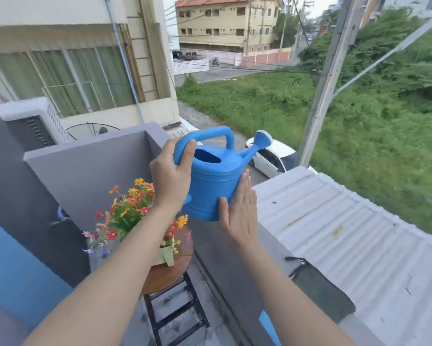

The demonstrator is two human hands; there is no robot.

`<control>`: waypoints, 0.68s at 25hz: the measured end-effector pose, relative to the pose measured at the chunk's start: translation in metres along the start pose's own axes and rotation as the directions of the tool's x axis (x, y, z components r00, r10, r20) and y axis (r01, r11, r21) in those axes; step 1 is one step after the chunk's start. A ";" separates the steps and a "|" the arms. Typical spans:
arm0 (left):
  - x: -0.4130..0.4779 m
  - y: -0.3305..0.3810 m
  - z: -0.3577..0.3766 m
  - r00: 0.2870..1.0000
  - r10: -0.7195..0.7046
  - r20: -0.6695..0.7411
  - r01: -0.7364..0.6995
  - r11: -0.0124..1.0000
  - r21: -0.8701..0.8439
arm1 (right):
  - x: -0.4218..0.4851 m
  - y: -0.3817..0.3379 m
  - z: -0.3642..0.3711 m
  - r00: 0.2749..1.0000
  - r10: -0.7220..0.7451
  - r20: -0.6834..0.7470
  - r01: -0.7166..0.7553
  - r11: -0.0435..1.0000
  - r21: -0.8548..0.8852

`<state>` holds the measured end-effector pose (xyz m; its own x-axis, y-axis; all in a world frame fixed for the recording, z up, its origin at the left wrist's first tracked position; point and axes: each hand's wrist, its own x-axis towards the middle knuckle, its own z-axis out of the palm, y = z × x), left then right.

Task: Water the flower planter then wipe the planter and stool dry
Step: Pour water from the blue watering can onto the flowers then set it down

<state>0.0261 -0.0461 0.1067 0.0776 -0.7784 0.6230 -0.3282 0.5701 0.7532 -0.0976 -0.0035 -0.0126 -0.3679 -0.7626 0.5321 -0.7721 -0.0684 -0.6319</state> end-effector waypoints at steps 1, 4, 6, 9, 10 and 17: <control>0.010 0.003 -0.016 0.999 0.008 -0.032 -0.007 1.000 0.026 | 0.005 -0.018 0.005 0.999 -0.042 0.005 0.042 0.999 0.028; 0.030 0.009 -0.060 0.996 0.044 -0.082 -0.035 0.994 0.101 | 0.005 -0.062 0.025 0.986 -0.162 0.024 0.159 0.982 0.099; 0.038 0.008 -0.091 0.994 0.058 -0.087 -0.044 0.987 0.158 | -0.004 -0.089 0.040 0.973 -0.222 0.067 0.212 0.969 0.129; 0.050 0.003 -0.141 0.995 0.040 -0.086 -0.014 0.957 0.290 | -0.022 -0.129 0.066 0.954 -0.268 0.133 0.246 0.956 0.163; 0.053 0.002 -0.157 0.996 0.032 -0.081 -0.005 0.947 0.322 | -0.027 -0.143 0.074 0.947 -0.285 0.146 0.257 0.949 0.183; 0.075 -0.005 -0.243 1.000 -0.007 -0.001 0.006 0.858 0.514 | -0.063 -0.230 0.123 0.933 -0.297 0.201 0.213 0.910 0.356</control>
<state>0.2623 -0.0433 0.2009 0.0809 -0.7818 0.6183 -0.7651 0.3488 0.5412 0.1669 -0.0184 0.0298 -0.0096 -0.8209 0.5710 -0.5961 -0.4538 -0.6624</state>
